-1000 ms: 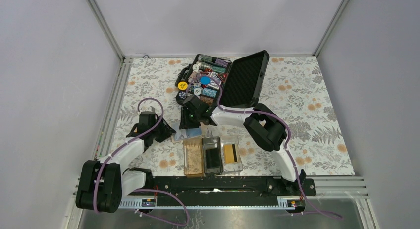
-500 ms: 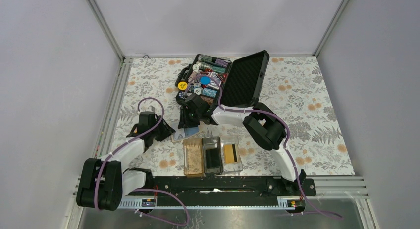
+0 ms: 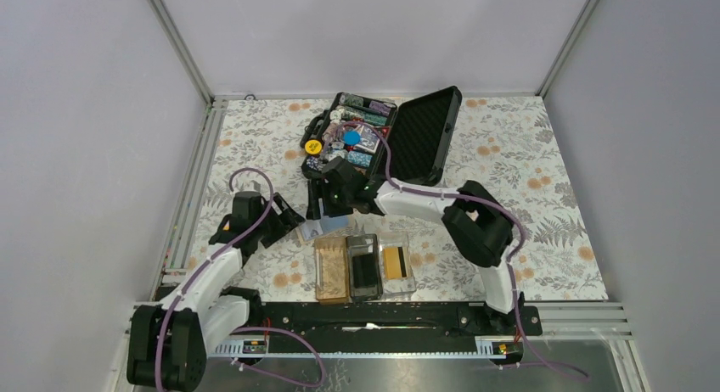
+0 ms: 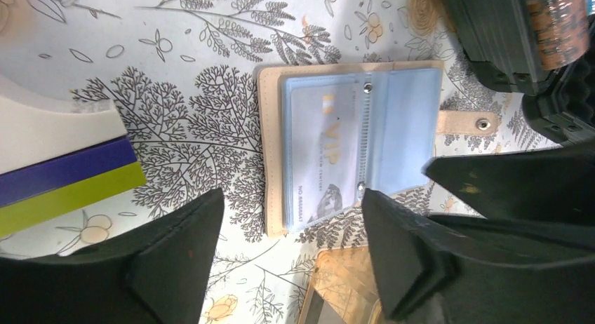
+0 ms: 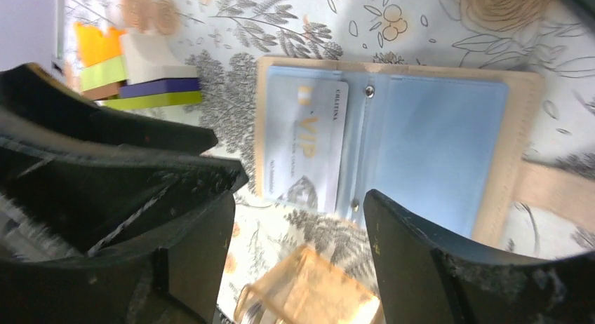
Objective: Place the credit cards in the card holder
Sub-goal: Insert the credit card into the card holder, then pick up the credit card from the storage box.
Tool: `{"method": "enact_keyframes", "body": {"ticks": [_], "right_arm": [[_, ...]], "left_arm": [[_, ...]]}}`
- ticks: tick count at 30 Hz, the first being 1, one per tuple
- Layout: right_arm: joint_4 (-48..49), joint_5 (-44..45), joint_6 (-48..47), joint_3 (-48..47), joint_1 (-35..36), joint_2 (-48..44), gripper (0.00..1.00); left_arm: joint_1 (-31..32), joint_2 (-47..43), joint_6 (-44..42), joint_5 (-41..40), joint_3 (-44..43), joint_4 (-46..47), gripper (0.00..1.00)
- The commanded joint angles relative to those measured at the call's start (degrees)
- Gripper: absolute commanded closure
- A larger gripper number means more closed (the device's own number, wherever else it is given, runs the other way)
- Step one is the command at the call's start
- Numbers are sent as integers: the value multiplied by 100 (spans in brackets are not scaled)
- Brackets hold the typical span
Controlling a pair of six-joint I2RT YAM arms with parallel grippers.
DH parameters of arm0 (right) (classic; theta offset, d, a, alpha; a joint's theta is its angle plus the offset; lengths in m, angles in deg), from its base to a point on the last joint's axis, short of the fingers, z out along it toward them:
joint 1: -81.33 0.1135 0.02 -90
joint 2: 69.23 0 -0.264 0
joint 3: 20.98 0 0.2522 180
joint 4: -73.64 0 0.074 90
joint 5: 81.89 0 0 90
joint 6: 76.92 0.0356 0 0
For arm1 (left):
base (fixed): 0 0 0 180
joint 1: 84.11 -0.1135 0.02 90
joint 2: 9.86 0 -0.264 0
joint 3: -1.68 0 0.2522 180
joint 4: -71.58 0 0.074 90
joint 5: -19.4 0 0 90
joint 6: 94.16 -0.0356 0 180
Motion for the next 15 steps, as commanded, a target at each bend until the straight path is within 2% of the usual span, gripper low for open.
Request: {"method": "enact_keyframes", "body": {"ticks": [1, 4, 7, 12, 15], "right_arm": [[-405, 621, -206, 195, 32, -1075, 23], [-551, 735, -103, 530, 53, -1585, 22], [-729, 748, 87, 865, 120, -2100, 21], [-999, 1037, 735, 1447, 600, -2794, 24], [-895, 1051, 1283, 1834, 1024, -3024, 26]], "left_arm": [[-1, -426, -97, -341, -518, -654, 19], [-11, -668, -156, -370, -810, -1149, 9], [-19, -896, -231, -286, -1160, -1561, 3], [-46, -998, -749, -195, -1983, -2300, 1], [-54, -989, -1032, -142, -2194, -2507, 1]]}}
